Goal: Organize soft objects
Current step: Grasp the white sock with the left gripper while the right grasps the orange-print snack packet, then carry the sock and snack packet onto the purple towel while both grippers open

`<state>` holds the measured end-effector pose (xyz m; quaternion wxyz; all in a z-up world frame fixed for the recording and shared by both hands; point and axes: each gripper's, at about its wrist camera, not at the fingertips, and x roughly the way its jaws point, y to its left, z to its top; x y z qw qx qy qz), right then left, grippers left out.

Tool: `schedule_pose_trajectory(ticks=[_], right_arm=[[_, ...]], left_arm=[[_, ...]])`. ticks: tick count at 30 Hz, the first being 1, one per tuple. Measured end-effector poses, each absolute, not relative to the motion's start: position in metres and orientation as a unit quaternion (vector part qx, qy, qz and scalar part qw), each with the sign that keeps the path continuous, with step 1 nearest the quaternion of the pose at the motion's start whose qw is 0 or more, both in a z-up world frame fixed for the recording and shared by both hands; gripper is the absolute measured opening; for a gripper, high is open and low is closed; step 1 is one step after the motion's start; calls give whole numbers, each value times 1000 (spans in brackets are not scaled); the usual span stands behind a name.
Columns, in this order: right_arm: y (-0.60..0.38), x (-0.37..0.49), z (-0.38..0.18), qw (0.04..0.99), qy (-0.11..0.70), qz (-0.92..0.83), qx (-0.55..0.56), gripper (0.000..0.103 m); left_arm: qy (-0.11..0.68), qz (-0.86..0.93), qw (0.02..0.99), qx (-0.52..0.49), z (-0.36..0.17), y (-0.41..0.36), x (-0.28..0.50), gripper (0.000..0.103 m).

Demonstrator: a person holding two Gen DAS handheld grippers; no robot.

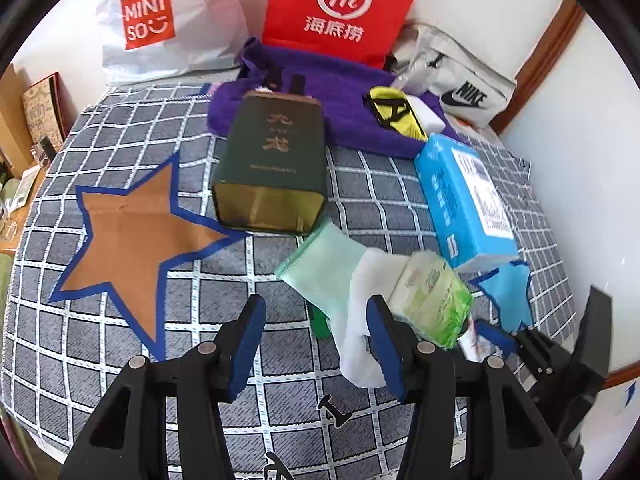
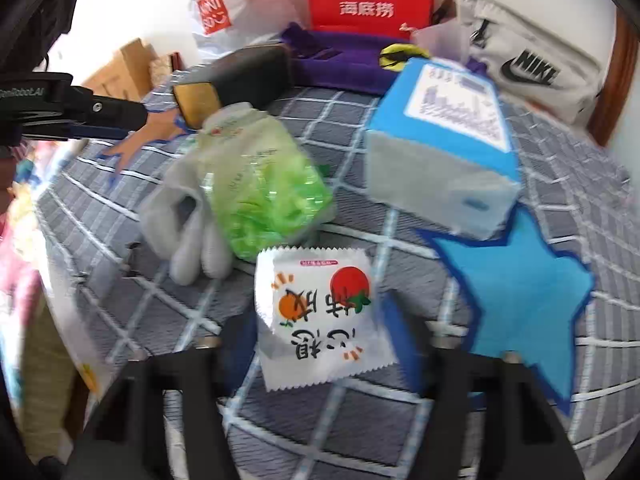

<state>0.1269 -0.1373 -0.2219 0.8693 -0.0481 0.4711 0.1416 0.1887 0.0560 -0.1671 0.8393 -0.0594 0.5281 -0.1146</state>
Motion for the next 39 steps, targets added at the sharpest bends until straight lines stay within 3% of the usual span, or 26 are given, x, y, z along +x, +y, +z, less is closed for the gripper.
schedule_pose_trajectory(ticks=[2,7,8,9,12,21,22,24,26,39], right_arm=[[-144,128,-221,869,472,139,-41,40],[-155,129,-215,868,472,152,-21,34],[-157,128,-215,868,472,151,-23,20],[-158,128,-214,867,474,152,-21,13],[-164,131,-212,866,474,161,-2,8],[-176,133,-209,868,469,162,17,5],[-177,132,-209,868,469,160,16,5],[-180,132,-209,868,472,154,15,5],[-184,133,-210,866,477,147,18,5],[-193,134,-208,866,480,136,44,5]], left_arm=[[530,-121,838,-54,-170,52,188,50],[528,-141,836,-46,-174,43,188,50],[527,-147,836,-43,-174,41,188,50],[526,-152,836,-38,-174,39,187,50],[528,-151,835,-23,-178,36,186,50],[525,-165,835,-24,-198,24,201,48],[528,-166,833,-21,-202,21,203,44],[536,-174,826,-19,-212,14,208,19],[527,-180,830,-16,-214,11,209,8],[471,-153,867,-49,-148,65,181,7]])
